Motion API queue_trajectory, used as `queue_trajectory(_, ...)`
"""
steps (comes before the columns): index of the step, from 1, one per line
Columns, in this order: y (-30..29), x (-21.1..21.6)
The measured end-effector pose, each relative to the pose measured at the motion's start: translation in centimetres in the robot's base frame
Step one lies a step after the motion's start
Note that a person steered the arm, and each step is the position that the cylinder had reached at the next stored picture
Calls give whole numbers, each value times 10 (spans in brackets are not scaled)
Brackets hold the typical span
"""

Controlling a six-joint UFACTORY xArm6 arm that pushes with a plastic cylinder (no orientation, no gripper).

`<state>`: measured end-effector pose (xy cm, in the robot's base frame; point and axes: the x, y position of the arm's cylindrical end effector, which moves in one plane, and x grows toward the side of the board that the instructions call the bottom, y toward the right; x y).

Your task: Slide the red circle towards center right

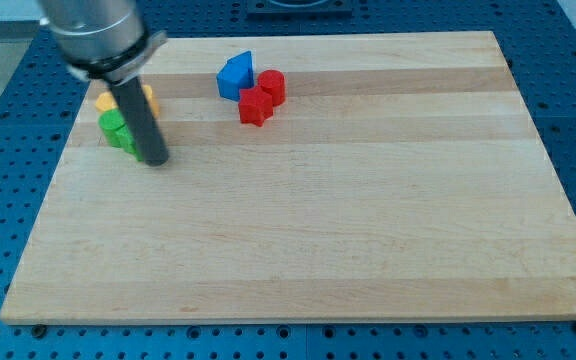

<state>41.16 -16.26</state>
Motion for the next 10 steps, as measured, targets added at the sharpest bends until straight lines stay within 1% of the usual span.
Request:
queue_trajectory(1, 14, -40)
queue_trajectory(2, 14, -76)
queue_trajectory(3, 14, -134)
queue_trajectory(4, 22, -173)
queue_trajectory(6, 48, -140)
queue_trajectory(7, 87, -115)
queue_trajectory(8, 136, -100)
queue_trajectory(9, 166, -99)
queue_trajectory(10, 171, -99)
